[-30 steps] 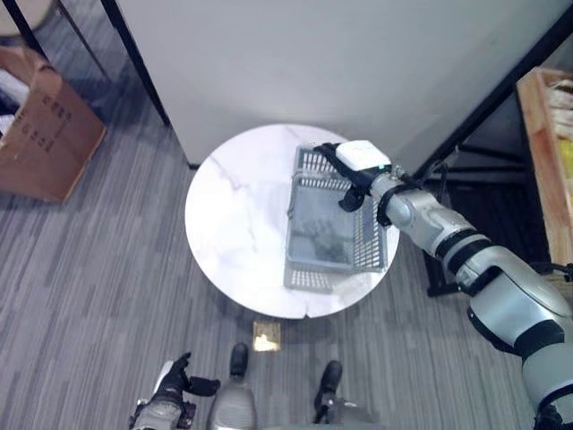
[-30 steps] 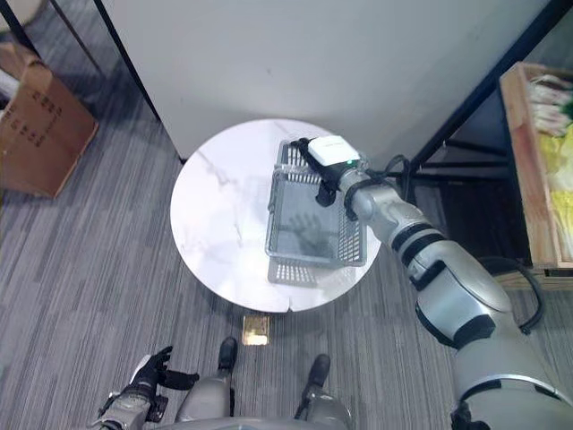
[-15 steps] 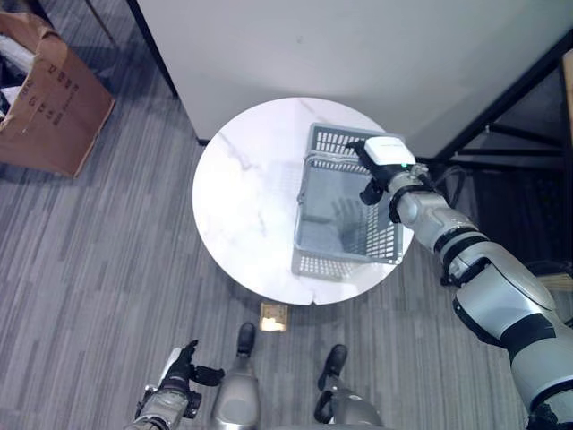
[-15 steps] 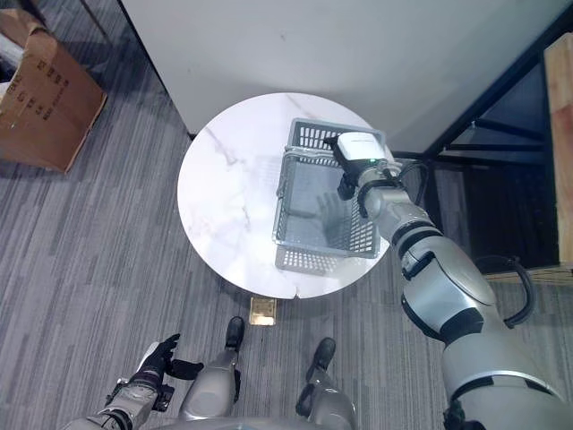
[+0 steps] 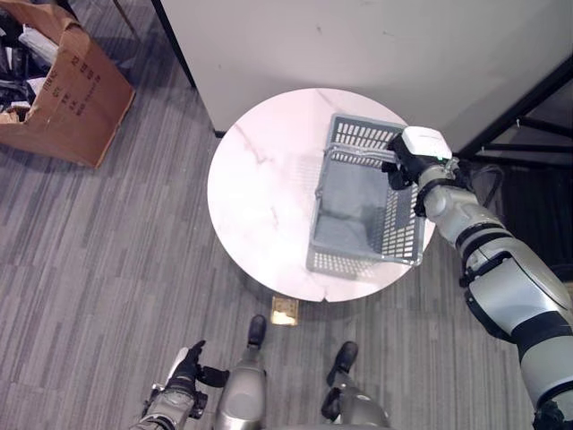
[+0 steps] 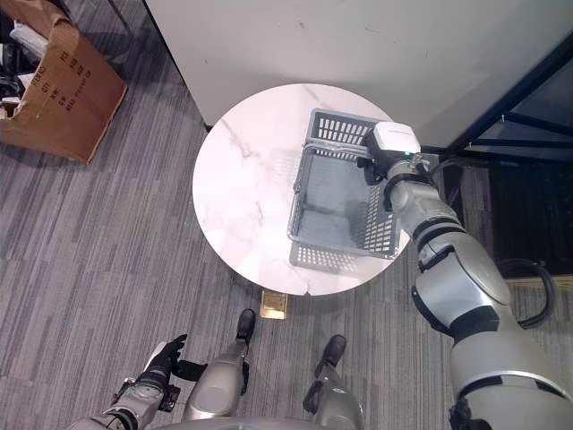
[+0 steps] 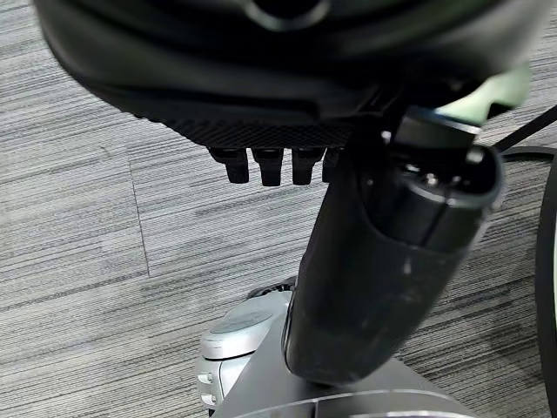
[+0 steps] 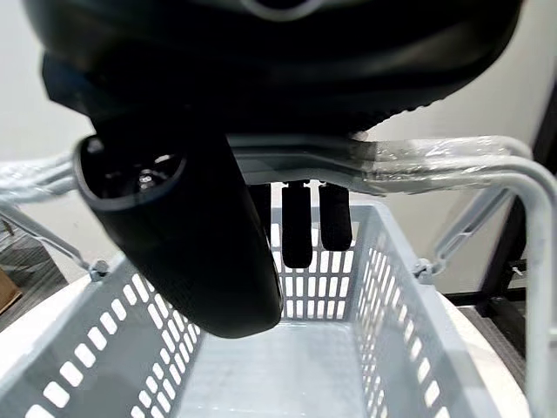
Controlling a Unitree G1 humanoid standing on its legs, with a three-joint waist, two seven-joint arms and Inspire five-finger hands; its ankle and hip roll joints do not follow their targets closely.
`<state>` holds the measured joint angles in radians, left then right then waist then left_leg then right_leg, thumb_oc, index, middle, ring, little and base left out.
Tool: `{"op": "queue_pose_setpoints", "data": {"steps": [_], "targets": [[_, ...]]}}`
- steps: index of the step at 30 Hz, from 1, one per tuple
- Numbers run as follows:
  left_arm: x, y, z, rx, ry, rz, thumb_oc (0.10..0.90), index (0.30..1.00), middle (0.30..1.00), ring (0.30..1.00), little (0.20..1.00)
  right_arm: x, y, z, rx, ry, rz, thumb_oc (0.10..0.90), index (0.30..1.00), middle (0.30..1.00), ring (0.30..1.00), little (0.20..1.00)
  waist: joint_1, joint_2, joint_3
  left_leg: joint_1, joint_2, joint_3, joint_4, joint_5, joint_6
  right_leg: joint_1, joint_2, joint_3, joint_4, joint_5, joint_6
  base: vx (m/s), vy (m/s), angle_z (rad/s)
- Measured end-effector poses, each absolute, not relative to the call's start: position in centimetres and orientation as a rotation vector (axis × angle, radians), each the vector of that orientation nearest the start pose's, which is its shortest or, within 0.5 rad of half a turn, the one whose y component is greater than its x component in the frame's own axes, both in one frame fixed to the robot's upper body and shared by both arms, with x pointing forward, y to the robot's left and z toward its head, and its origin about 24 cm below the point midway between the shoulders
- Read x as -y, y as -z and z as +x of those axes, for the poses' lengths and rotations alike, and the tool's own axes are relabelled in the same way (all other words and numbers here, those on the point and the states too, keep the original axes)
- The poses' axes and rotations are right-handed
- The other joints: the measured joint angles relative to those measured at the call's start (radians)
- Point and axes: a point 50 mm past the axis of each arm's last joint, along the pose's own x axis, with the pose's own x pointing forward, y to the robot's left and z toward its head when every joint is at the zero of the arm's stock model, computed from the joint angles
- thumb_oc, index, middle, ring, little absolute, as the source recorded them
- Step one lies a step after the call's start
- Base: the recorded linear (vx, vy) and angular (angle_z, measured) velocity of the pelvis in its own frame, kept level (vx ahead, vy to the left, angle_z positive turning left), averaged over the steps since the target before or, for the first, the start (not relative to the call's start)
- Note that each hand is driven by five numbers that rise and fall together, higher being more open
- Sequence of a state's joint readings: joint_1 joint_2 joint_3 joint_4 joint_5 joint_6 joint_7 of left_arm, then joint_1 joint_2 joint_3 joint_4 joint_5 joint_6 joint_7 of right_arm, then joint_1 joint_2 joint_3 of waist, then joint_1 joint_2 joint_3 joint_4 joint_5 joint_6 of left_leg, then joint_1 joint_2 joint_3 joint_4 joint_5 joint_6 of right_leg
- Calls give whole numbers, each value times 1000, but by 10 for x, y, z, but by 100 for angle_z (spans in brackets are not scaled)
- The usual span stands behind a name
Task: Get the vegetables into the basket
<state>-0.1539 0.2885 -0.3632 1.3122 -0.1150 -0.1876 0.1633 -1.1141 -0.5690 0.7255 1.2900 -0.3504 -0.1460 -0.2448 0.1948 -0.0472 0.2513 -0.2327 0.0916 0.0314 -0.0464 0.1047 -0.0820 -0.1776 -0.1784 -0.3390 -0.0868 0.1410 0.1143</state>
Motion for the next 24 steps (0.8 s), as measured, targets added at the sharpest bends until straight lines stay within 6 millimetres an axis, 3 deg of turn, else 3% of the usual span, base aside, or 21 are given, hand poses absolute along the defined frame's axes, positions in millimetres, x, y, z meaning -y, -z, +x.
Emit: {"op": "queue_pose_setpoints", "data": {"steps": [11, 18, 24], "targets": [[-243, 144, 140, -1018, -43, 496, 900, 1000, 1000, 1000, 1000, 226, -159, 401, 99, -25, -1407, 400, 300, 300, 300, 300, -51, -4, -4, 63, 2, 16, -6, 0, 0, 49, 2, 19, 0, 3, -3, 6, 6, -4], [-252, 149, 117, -1081, -92, 442, 900, 1000, 1000, 1000, 1000, 198, -154, 379, 250, -221, -1425, 400, 300, 300, 300, 300, -89, -27, -19, 114, 7, 50, -25, 0, 0, 72, 6, 46, 0, 6, -4, 14, 17, -14], [-261, 150, 103, -1117, -75, 474, 900, 1000, 1000, 1000, 1000, 199, -136, 363, 242, -319, -1433, 400, 300, 300, 300, 300, -112, -56, -40, 146, 7, 65, -38, 0, 0, 88, 6, 62, 0, 6, -4, 16, 23, -7]]}}
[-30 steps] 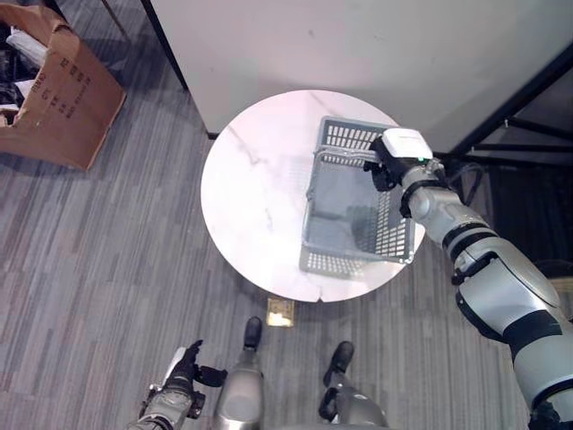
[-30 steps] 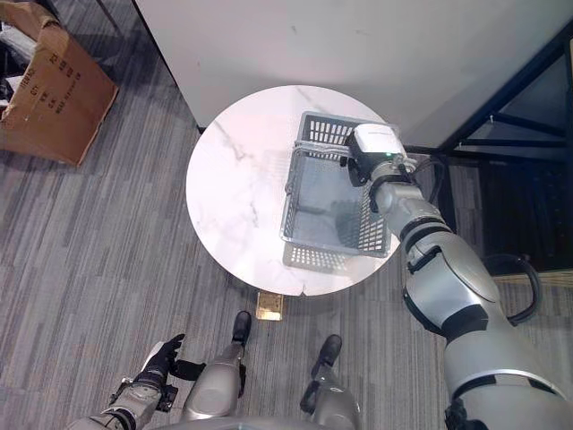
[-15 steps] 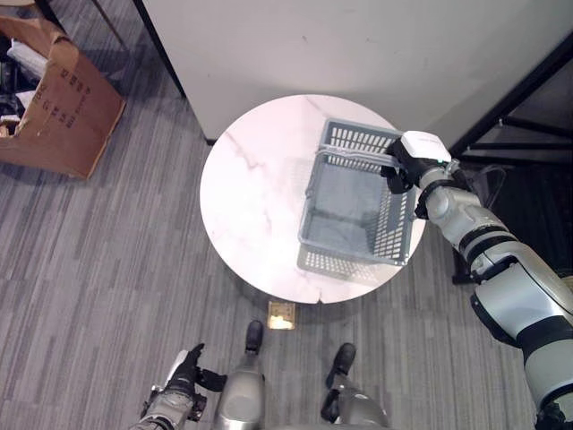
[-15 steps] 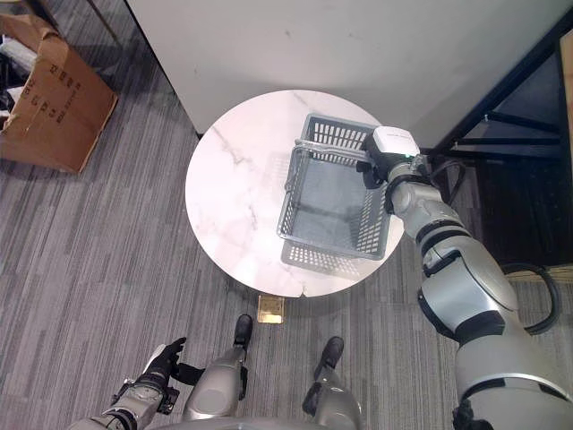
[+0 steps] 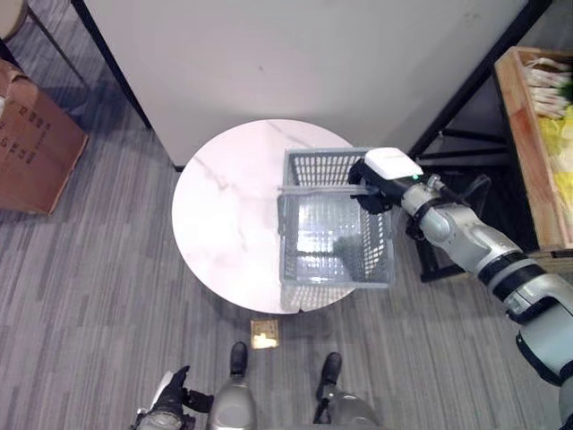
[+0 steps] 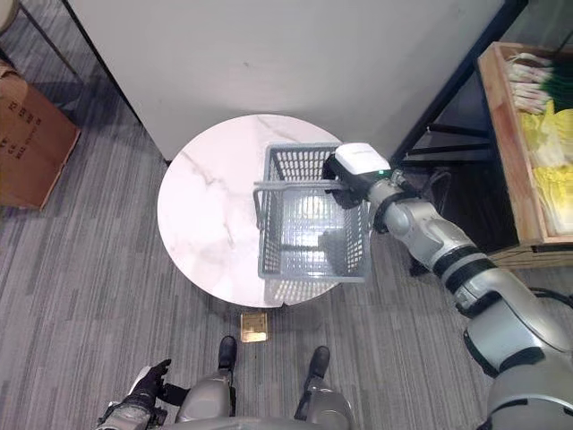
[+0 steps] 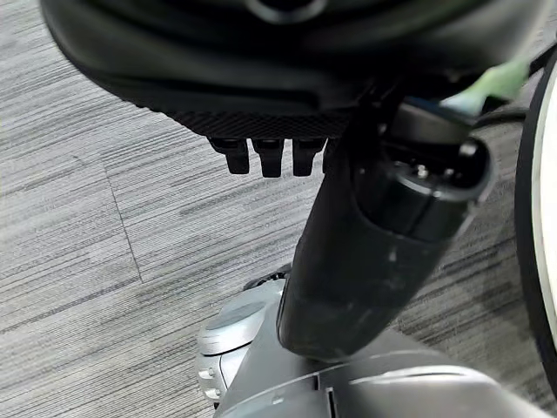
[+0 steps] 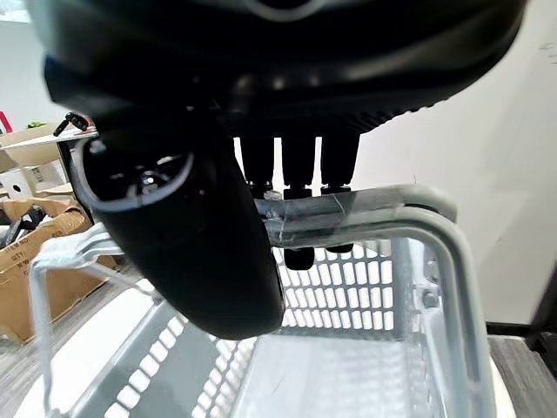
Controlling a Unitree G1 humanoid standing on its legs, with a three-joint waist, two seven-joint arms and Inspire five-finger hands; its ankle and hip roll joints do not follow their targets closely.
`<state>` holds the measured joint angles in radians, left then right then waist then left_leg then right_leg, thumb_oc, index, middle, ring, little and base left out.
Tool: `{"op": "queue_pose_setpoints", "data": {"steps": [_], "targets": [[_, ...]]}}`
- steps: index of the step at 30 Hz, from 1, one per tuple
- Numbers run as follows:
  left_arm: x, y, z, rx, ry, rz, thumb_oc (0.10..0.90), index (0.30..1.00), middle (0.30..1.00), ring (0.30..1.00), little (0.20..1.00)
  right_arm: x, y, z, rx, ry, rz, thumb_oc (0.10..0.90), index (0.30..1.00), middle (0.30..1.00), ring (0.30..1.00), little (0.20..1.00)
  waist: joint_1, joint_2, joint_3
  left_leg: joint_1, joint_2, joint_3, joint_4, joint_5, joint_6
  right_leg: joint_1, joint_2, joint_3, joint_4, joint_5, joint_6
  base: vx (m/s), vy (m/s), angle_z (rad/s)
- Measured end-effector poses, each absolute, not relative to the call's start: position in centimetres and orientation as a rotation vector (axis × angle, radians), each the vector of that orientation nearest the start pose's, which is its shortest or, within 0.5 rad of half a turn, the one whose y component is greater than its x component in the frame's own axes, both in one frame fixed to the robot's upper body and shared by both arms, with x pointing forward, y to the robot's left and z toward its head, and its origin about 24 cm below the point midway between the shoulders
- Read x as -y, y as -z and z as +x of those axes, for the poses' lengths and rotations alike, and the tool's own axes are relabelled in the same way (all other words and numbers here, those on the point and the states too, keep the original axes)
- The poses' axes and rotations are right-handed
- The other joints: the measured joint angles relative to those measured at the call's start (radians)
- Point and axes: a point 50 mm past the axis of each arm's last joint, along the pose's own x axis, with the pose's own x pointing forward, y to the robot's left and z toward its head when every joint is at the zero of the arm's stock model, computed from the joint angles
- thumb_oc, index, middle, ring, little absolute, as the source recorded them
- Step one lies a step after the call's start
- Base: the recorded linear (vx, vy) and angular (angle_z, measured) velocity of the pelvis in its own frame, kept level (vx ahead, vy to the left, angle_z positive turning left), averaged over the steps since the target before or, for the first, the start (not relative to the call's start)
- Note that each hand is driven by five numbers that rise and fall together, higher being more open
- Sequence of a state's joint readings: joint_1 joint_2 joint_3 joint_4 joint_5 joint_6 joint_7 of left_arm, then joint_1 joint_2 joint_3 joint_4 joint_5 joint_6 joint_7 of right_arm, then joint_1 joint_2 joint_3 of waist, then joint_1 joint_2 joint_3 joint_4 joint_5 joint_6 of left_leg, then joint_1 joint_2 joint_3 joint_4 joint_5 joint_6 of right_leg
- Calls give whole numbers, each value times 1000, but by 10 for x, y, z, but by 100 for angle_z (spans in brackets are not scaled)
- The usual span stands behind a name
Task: Get the vegetables into the basket
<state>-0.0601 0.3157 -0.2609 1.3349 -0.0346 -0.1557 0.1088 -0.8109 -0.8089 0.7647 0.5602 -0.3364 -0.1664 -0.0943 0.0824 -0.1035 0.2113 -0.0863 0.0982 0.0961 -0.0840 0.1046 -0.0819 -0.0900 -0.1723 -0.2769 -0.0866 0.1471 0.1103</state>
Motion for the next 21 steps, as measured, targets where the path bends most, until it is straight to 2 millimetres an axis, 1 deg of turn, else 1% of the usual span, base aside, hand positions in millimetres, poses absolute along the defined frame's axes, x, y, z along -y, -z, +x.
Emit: {"op": "queue_pose_setpoints", "data": {"steps": [3, 5, 6, 8, 11, 15, 16, 17, 18, 19, 21], "targets": [[-261, 150, 103, -1121, -57, 493, 900, 1000, 1000, 1000, 1000, 204, -133, 360, 213, -346, -1447, 400, 300, 300, 300, 300, -13, 0, -3, 3, 0, 3, 0, 0, 0, 1, 0, 4, 0, 2, 1, 8, 14, -2], [-260, 151, 101, -1124, -60, 485, 900, 1000, 1000, 1000, 1000, 206, -132, 353, 223, -366, -1456, 400, 300, 300, 300, 300, -14, 3, -6, 3, 0, 3, -1, 0, 0, 1, 0, 4, 0, 2, 1, 9, 8, -2], [-260, 152, 97, -1133, -66, 474, 900, 1000, 1000, 1000, 1000, 203, -131, 345, 252, -401, -1458, 400, 300, 300, 300, 300, -17, 5, -8, 8, 0, 8, -3, 0, 1, 2, 0, 7, 0, 2, 1, 14, 15, -8], [-260, 153, 96, -1139, -70, 470, 900, 1000, 1000, 1000, 1000, 200, -132, 342, 276, -421, -1450, 400, 300, 300, 300, 300, -27, 6, -9, 11, 0, 11, -3, 0, 1, 2, 0, 11, 0, 2, 1, 3, 13, -6], [-258, 153, 95, -1143, -55, 483, 900, 1000, 1000, 1000, 1000, 200, -130, 333, 287, -434, -1414, 400, 300, 300, 300, 300, -32, 10, -13, 13, 0, 14, -3, 0, 1, 2, 0, 15, 0, 2, 1, 0, 0, 0], [-257, 154, 93, -1147, -46, 486, 900, 1000, 1000, 1000, 1000, 212, -123, 319, 254, -411, -1338, 400, 300, 300, 300, 300, -33, 13, -15, 20, 0, 20, -3, 0, 1, 9, 0, 16, 0, 2, 1, 0, 0, 0], [-257, 154, 91, -1150, -45, 486, 900, 1000, 1000, 1000, 1000, 212, -122, 319, 250, -410, -1329, 400, 300, 300, 300, 300, -33, 13, -15, 21, 0, 21, -3, -1, 1, 9, 0, 16, 0, 2, 1, 30, 10, -4], [-258, 155, 89, -1155, -44, 483, 900, 1000, 1000, 1000, 1000, 220, -123, 312, 236, -408, -1342, 400, 300, 300, 300, 300, -41, 15, -16, 22, 0, 24, -3, -1, 1, 9, 0, 21, 0, 3, 1, 30, 14, -5], [-258, 155, 85, -1163, -49, 475, 900, 1000, 1000, 1000, 1000, 224, -122, 308, 230, -408, -1344, 400, 300, 300, 300, 300, -41, 16, -19, 24, 0, 25, -3, -1, 2, 9, 0, 21, 0, 3, 1, 30, 10, -8], [-257, 157, 81, -1177, -42, 474, 900, 1000, 1000, 1000, 1000, 230, -120, 305, 214, -406, -1355, 400, 300, 300, 300, 300, -53, 18, -21, 26, 0, 28, -3, -3, 2, 9, 0, 24, 0, 3, 1, 25, 7, -6], [-256, 157, 80, -1181, -36, 472, 900, 1000, 1000, 1000, 1000, 239, -116, 300, 181, -390, -1353, 400, 300, 300, 300, 300, -54, 22, -24, 27, 0, 28, -3, -3, 2, 9, 1, 25, 0, 3, 1, -1, 12, -4]]}}
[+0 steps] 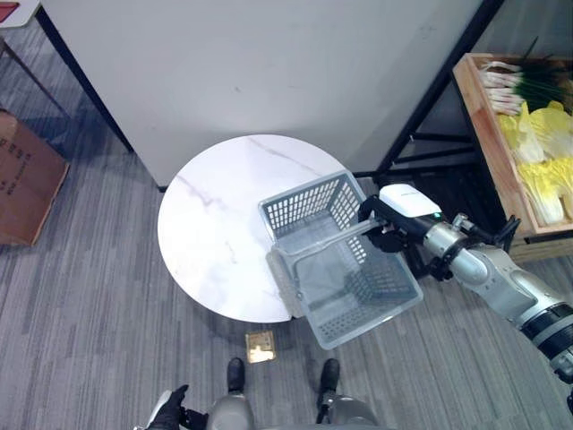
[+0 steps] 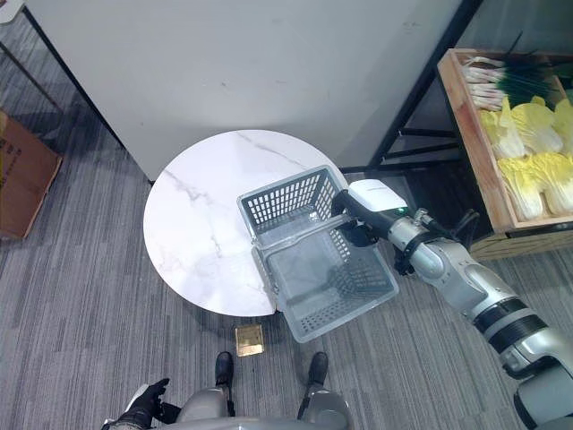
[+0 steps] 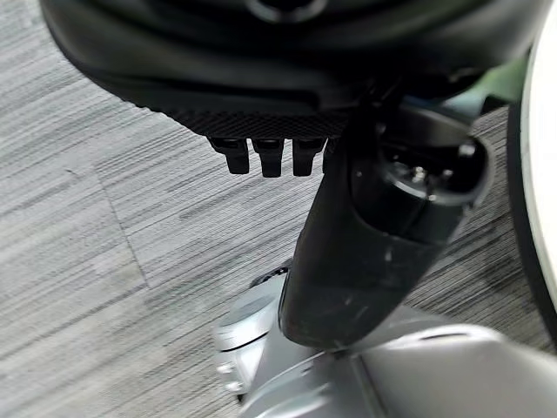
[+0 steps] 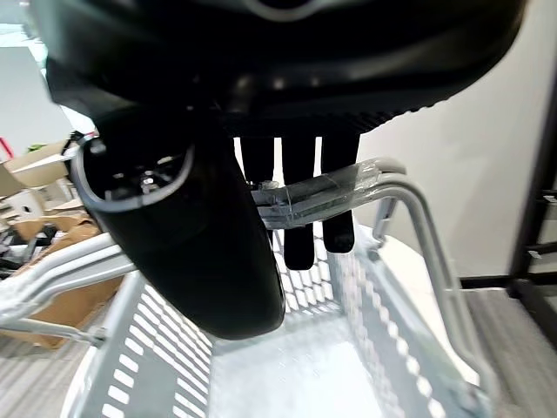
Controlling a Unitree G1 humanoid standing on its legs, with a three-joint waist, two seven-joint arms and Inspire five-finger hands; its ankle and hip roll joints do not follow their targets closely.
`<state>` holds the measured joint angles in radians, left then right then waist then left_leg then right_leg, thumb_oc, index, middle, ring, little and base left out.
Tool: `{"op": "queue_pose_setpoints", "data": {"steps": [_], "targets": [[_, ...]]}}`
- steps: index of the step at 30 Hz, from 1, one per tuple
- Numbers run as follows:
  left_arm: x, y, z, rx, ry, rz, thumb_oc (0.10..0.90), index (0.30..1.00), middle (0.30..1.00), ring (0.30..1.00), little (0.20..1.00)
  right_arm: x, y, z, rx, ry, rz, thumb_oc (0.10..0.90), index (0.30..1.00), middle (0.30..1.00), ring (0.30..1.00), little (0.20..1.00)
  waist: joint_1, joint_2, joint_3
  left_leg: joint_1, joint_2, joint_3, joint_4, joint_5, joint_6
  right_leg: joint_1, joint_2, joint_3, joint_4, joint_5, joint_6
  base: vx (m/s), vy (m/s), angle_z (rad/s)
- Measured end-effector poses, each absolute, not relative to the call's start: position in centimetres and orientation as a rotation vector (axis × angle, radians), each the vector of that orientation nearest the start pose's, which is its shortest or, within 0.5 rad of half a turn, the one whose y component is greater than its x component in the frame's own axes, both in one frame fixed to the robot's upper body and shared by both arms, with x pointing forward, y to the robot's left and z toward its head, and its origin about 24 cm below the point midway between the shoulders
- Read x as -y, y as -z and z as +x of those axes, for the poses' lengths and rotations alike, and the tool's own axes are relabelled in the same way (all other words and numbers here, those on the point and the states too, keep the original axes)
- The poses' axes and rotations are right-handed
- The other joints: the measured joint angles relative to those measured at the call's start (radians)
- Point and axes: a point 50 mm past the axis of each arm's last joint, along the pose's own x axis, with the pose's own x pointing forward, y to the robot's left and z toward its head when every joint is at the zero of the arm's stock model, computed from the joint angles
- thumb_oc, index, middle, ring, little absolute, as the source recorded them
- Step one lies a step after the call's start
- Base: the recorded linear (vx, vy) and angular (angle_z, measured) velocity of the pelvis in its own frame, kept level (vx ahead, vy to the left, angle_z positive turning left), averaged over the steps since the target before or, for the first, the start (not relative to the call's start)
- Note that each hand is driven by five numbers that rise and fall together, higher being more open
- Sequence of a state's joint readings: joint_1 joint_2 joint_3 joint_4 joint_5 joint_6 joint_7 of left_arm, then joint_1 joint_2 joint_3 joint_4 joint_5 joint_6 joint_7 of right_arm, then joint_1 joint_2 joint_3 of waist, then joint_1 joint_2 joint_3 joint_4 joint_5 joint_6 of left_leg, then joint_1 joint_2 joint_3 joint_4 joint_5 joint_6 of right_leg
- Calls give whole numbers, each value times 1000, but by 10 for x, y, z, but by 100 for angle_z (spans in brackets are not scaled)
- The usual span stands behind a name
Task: Get the vegetables into the basket
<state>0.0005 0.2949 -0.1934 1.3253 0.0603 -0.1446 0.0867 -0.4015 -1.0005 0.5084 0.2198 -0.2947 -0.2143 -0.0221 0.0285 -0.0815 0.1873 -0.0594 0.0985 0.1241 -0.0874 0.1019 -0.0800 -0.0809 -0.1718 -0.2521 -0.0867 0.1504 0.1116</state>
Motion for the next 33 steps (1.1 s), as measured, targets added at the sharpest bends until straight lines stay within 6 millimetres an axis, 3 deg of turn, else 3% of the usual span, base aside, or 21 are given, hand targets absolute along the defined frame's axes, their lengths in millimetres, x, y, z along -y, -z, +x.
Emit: {"op": "queue_pose_setpoints", "data": {"steps": [7, 8, 12, 14, 15, 16, 17, 19, 21, 23, 24, 25, 26, 29, 33], "targets": [[-255, 157, 82, -1177, -17, 489, 900, 1000, 1000, 1000, 1000, 267, -97, 277, 66, -341, -1328, 400, 300, 300, 300, 300, -5, -1, 1, -4, -20, 26, 50, -37, 14, -9, -12, 30, 19, 5, 4, -47, 121, -11], [-254, 157, 85, -1174, -2, 506, 900, 1000, 1000, 1000, 1000, 285, -89, 262, -1, -290, -1311, 400, 300, 300, 300, 300, -35, -3, 2, -3, -44, 29, 56, -50, 35, -23, -40, 33, 52, 7, 6, -84, 224, -3], [-255, 156, 86, -1176, 5, 518, 900, 1000, 1000, 1000, 1000, 301, -78, 243, -72, -235, -1279, 400, 300, 300, 300, 300, -77, -11, 7, 10, -79, 71, 48, -61, 65, -66, -81, 55, 111, 32, 35, -128, 142, -24], [-261, 154, 90, -1166, 2, 541, 900, 1000, 1000, 1000, 1000, 300, -74, 243, -78, -231, -1285, 400, 300, 300, 300, 300, -101, -22, 30, 3, -89, 141, 58, -71, 94, -103, -79, 81, 62, 172, 44, -191, 130, -96], [-263, 153, 92, -1158, 11, 556, 900, 1000, 1000, 1000, 1000, 300, -75, 243, -76, -228, -1285, 400, 300, 300, 300, 300, -106, -17, 43, -2, -84, 165, 56, -61, 115, -102, -70, 78, 12, 248, 30, -194, 140, -80], [-265, 150, 97, -1141, 23, 580, 900, 1000, 1000, 1000, 1000, 300, -73, 242, -80, -227, -1285, 400, 300, 300, 300, 300, -112, -12, 56, -8, -75, 193, 45, -49, 141, -117, -69, 47, -1, 286, -16, -176, 133, -54], [-266, 149, 100, -1126, 25, 585, 900, 1000, 1000, 1000, 1000, 302, -70, 240, -98, -233, -1296, 400, 300, 300, 300, 300, -122, 3, 60, -8, -67, 202, 22, -31, 156, -115, -71, -37, 31, 222, 35, -190, 143, -56], [-268, 147, 104, -1101, 25, 592, 900, 1000, 1000, 1000, 1000, 301, -70, 241, -99, -238, -1319, 400, 300, 300, 300, 300, -73, 42, 75, 2, -14, 274, 8, -12, 157, -128, -72, -134, 217, 109, 40, -123, 73, -93], [-272, 146, 103, -1104, 19, 599, 900, 1000, 1000, 1000, 1000, 297, -72, 243, -74, -246, -1318, 400, 300, 300, 300, 300, -21, 54, 82, 5, 18, 314, 20, -24, 162, -109, -94, -133, 338, 45, 60, -100, -36, -107], [-278, 146, 94, -1135, 8, 608, 900, 1000, 1000, 1000, 1000, 288, -84, 250, -5, -246, -1317, 400, 300, 300, 300, 300, -14, 47, 77, 3, 20, 389, 23, -10, 146, -53, -159, -147, 374, -14, 87, 6, -73, -85], [-279, 147, 87, -1150, 1, 603, 900, 1000, 1000, 1000, 1000, 284, -90, 254, 32, -244, -1315, 400, 300, 300, 300, 300, -1, 43, 75, 3, 20, 409, 25, -16, 139, -25, -176, -151, 334, -22, 91, 6, -215, -97], [-286, 147, 75, -1188, -30, 593, 900, 1000, 1000, 1000, 1000, 279, -93, 255, 61, -252, -1309, 400, 300, 300, 300, 300, -12, 10, 55, 4, 2, 430, 30, -5, 105, 65, -196, -179, 177, 28, 95, -41, -229, -90], [-289, 147, 71, -1198, -42, 593, 900, 1000, 1000, 1000, 1000, 277, -92, 255, 66, -253, -1304, 400, 300, 300, 300, 300, -7, -4, 48, 3, 1, 452, 30, 6, 88, 77, -187, -193, 128, 15, 104, -13, -184, -74], [-285, 150, 63, -1216, -61, 557, 900, 1000, 1000, 1000, 1000, 280, -90, 254, 48, -246, -1305, 400, 300, 300, 300, 300, -21, -3, 42, -1, 29, 476, 37, 27, 56, 104, -131, -221, 32, -2, 76, 17, -169, -45], [-268, 155, 69, -1202, 13, 565, 900, 1000, 1000, 1000, 1000, 292, -75, 237, -42, -248, -1303, 400, 300, 300, 300, 300, -86, 9, 14, -11, 99, 464, 71, 41, 24, 95, -65, -195, 6, -25, 47, -4, -226, -20]]}}
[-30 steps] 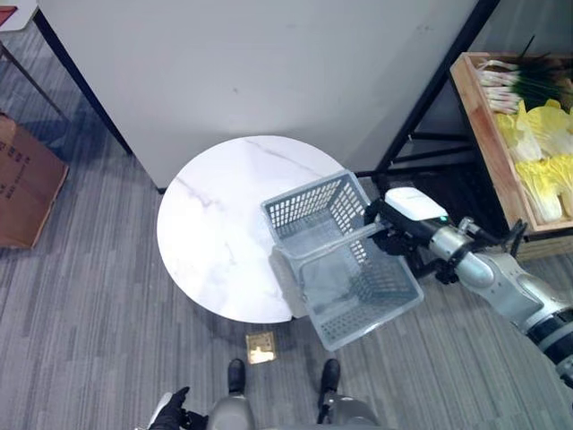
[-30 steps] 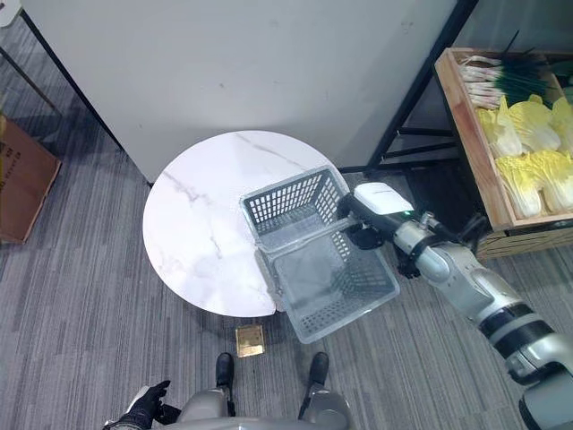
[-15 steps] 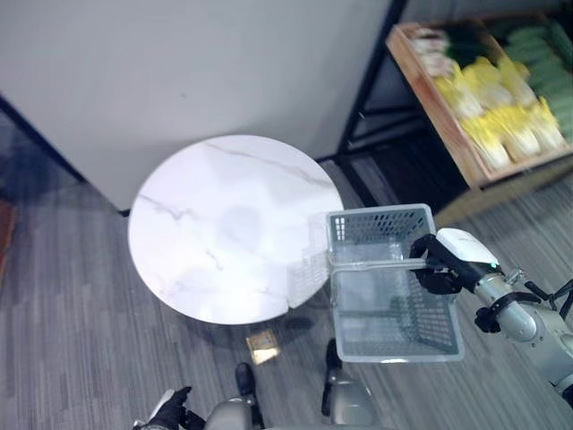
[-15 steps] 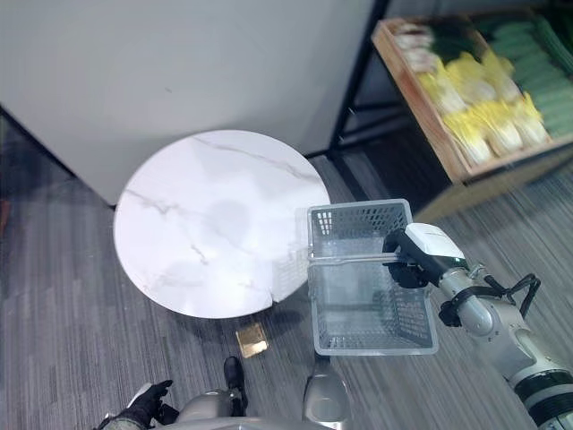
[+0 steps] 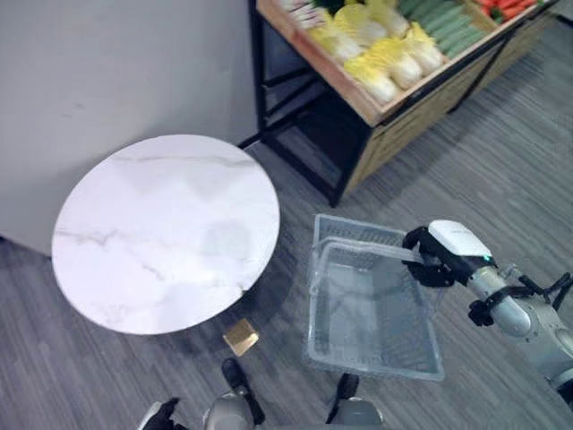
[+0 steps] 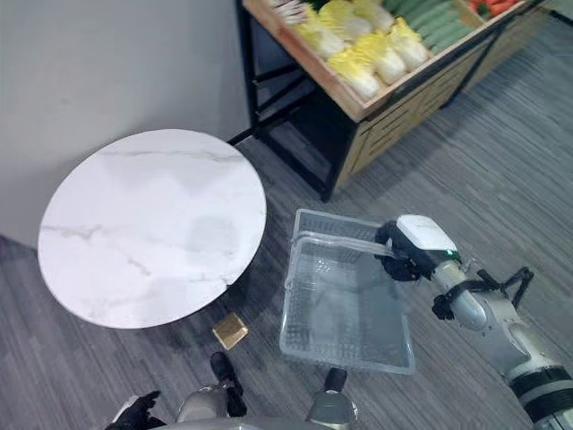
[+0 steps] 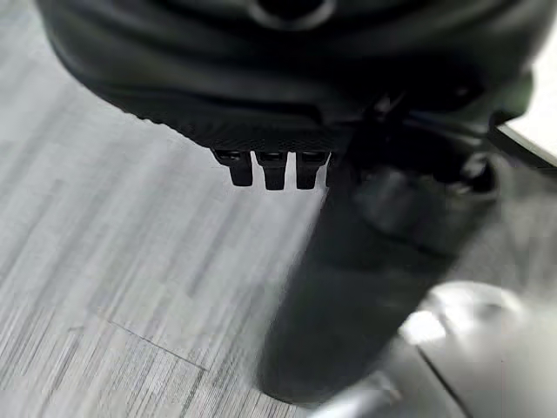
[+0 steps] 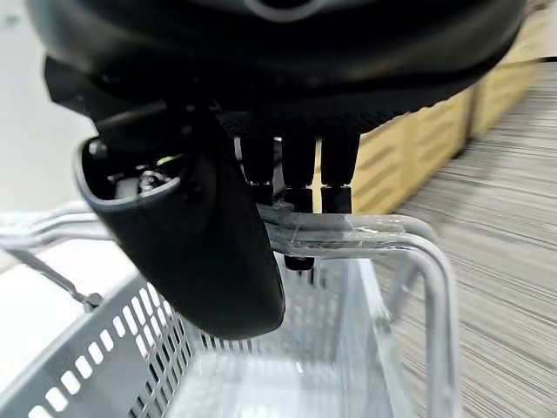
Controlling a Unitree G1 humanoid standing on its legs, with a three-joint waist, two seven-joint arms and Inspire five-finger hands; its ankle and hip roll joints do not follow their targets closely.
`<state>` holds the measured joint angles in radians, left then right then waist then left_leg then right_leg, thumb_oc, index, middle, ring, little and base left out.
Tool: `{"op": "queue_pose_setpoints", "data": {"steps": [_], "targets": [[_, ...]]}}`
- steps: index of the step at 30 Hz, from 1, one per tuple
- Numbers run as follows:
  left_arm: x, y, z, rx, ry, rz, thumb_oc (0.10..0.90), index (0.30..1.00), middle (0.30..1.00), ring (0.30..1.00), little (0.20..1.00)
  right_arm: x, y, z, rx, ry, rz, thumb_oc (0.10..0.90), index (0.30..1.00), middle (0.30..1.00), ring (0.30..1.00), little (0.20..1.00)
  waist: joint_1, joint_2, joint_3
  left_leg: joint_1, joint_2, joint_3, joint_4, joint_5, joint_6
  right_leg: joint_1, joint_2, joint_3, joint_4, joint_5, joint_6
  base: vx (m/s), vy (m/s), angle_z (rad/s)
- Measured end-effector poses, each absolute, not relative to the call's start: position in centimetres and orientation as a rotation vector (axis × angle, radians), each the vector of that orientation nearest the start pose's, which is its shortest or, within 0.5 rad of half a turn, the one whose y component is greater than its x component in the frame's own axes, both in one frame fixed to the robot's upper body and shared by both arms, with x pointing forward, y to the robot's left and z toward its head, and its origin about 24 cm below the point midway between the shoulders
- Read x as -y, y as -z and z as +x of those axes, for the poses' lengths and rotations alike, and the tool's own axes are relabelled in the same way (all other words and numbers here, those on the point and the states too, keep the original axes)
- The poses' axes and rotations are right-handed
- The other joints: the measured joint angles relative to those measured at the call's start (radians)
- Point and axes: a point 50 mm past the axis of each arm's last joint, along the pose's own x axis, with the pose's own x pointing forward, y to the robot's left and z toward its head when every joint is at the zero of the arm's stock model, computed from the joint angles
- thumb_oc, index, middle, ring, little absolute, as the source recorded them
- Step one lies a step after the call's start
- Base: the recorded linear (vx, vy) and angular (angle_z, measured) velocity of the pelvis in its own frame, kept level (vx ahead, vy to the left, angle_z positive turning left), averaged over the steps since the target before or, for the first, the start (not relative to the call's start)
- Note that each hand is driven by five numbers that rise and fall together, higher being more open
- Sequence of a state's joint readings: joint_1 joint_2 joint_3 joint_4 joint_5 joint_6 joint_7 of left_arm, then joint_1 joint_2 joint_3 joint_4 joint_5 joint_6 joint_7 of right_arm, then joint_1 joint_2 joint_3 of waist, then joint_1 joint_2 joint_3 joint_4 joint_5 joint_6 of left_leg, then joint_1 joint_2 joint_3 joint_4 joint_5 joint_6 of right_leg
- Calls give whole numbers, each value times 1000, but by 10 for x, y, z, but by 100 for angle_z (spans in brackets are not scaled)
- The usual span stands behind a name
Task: Get the vegetables into the basket
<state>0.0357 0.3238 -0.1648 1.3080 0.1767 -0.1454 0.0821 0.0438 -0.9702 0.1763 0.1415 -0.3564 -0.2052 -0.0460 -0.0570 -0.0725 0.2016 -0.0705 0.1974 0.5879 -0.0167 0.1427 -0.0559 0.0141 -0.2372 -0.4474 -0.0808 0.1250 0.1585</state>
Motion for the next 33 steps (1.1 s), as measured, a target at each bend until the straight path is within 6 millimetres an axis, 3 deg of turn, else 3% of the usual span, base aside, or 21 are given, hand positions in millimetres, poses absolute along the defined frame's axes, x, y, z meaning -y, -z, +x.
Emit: {"op": "queue_pose_setpoints", "data": {"steps": [4, 10, 12, 13, 14, 15, 16, 17, 18, 19, 20, 21, 22, 23, 25, 26, 31, 33], "targets": [[-271, 156, 60, -1239, 7, 568, 900, 1000, 1000, 1000, 1000, 300, -71, 227, -76, -246, -1306, 400, 300, 300, 300, 300, -19, 16, -25, -1, 38, 10, 15, -3, -27, -21, 31, 45, -4, -6, -1, -2, -181, -38], [-262, 157, 66, -1214, 19, 555, 900, 1000, 1000, 1000, 1000, 331, -79, 213, -152, -146, -1355, 400, 300, 300, 300, 300, -56, 83, -41, 7, 77, -13, 29, 0, -31, -52, 65, 96, 9, -12, -9, 8, -222, -27], [-263, 157, 65, -1216, 17, 555, 900, 1000, 1000, 1000, 1000, 333, -80, 214, -155, -140, -1362, 400, 300, 300, 300, 300, -59, 90, -39, 17, 95, -22, 50, 0, -31, -57, 79, 124, 9, -23, -11, -74, -92, -42], [-263, 157, 66, -1213, 10, 552, 900, 1000, 1000, 1000, 1000, 333, -81, 215, -147, -137, -1363, 400, 300, 300, 300, 300, -46, 87, -37, 18, 97, -60, 73, 0, -31, -67, 82, 153, 16, -19, -28, -4, -114, -117], [-261, 157, 67, -1210, -1, 534, 900, 1000, 1000, 1000, 1000, 333, -89, 220, -124, -127, -1379, 400, 300, 300, 300, 300, -13, 80, -28, 17, 95, -234, 112, 0, -32, -93, 80, 223, 30, -3, -52, 57, -114, -111], [-260, 157, 69, -1201, 0, 532, 900, 1000, 1000, 1000, 1000, 334, -93, 224, -109, -110, -1384, 400, 300, 300, 300, 300, -17, 75, -18, -12, 87, -311, 159, -8, -41, -99, 81, 251, 25, 7, -73, 50, -114, -99], [-261, 156, 77, -1180, -7, 538, 900, 1000, 1000, 1000, 1000, 336, -95, 226, -105, -90, -1382, 400, 300, 300, 300, 300, -17, 58, -9, -50, 56, -437, 187, -74, -96, -104, 63, 283, 13, 7, -88, 137, -35, -71], [-260, 155, 81, -1161, -24, 527, 900, 1000, 1000, 1000, 1000, 338, -99, 229, -102, -83, -1394, 400, 300, 300, 300, 300, 5, 61, -3, -39, 7, -506, 74, -97, -108, -114, 53, 310, -5, 24, -73, 146, -6, -84], [-249, 157, 86, -1137, -15, 499, 900, 1000, 1000, 1000, 1000, 338, -101, 230, -97, -81, -1402, 400, 300, 300, 300, 300, -3, 111, 3, -60, -5, -526, 32, -97, -63, -117, 90, 325, -7, 12, -48, 241, 18, -92], [-253, 154, 91, -1122, -23, 511, 900, 1000, 1000, 1000, 1000, 331, -90, 229, -96, -110, -1366, 400, 300, 300, 300, 300, -3, 82, 18, -53, -28, -548, 34, -129, -68, -127, 81, 332, -3, 0, -31, 221, 97, -59], [-262, 151, 94, -1109, -34, 535, 900, 1000, 1000, 1000, 1000, 324, -80, 228, -102, -145, -1345, 400, 300, 300, 300, 300, -4, 60, 30, -55, -32, -543, 43, -124, -72, -159, 85, 333, 44, 6, -34, 233, 194, -57], [-269, 148, 96, -1102, -42, 549, 900, 1000, 1000, 1000, 1000, 317, -68, 228, -116, -167, -1313, 400, 300, 300, 300, 300, 18, 26, 46, -57, -53, -595, 119, -163, -38, -167, 90, 391, 67, 8, -48, 166, 233, -80], [-269, 147, 98, -1095, -37, 554, 900, 1000, 1000, 1000, 1000, 313, -64, 229, -113, -175, -1295, 400, 300, 300, 300, 300, 47, 3, 57, -113, -79, -672, 274, -221, 0, -158, 81, 439, 45, 11, -68, 125, 253, -125], [-261, 150, 95, -1099, -5, 545, 900, 1000, 1000, 1000, 1000, 310, -67, 233, -95, -171, -1292, 400, 300, 300, 300, 300, 67, -9, 62, -142, -133, -742, 276, -269, -7, -160, 63, 492, 17, 29, -61, 133, 449, -137], [-255, 153, 93, -1107, 4, 527, 900, 1000, 1000, 1000, 1000, 312, -63, 232, -109, -163, -1281, 400, 300, 300, 300, 300, 43, -10, 55, -111, -177, -712, 238, -255, 26, -149, 38, 514, 15, 44, -53, 105, 459, -71], [-256, 153, 93, -1119, 7, 534, 900, 1000, 1000, 1000, 1000, 316, -57, 226, -144, -160, -1279, 400, 300, 300, 300, 300, 39, -15, 53, -107, -186, -688, 261, -275, 51, -154, 30, 512, 41, 46, -59, 24, 264, -32], [-260, 151, 96, -1116, 15, 543, 900, 1000, 1000, 1000, 1000, 319, -51, 225, -174, -131, -1274, 400, 300, 300, 300, 300, 26, -24, 47, -83, -211, -596, 268, -298, 101, -186, 3, 498, 66, 109, -81, -12, 240, -51], [-264, 149, 102, -1098, 4, 550, 900, 1000, 1000, 1000, 1000, 313, -51, 231, -151, -121, -1254, 400, 300, 300, 300, 300, 23, -24, 45, -85, -205, -541, 274, -295, 127, -227, 7, 506, 63, 190, -81, -71, 145, -70]]}}
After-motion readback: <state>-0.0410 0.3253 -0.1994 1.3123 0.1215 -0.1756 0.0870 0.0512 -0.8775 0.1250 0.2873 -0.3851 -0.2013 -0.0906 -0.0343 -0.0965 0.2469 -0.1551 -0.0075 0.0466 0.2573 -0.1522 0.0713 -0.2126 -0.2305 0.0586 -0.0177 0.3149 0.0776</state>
